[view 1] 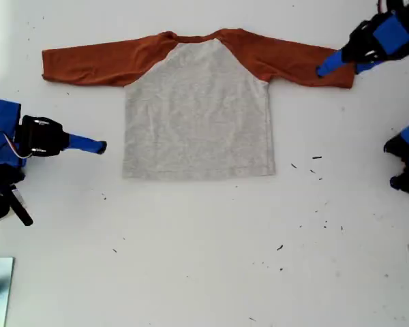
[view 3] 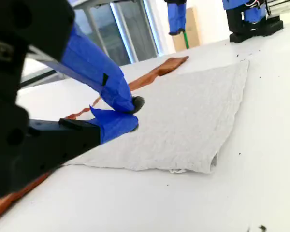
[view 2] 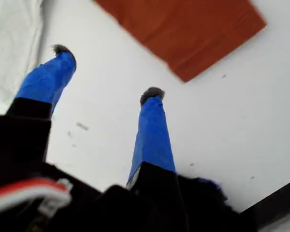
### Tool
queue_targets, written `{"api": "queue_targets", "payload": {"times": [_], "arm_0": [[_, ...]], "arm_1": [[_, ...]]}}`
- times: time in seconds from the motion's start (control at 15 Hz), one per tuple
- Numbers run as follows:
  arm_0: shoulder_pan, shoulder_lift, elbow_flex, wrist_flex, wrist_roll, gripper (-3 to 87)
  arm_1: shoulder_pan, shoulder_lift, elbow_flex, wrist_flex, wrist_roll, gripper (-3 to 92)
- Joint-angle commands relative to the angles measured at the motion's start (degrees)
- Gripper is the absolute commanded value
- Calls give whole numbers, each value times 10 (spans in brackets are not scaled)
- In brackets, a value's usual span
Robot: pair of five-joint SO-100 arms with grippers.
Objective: Fold t shirt
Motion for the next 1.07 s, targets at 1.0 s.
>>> {"api": "queue_targets", "payload": {"times": [1.0], "arm_0": [[24,4,5,0,-7,-2]], "arm_1": [[146,-141,2,-205,-179,32]]}}
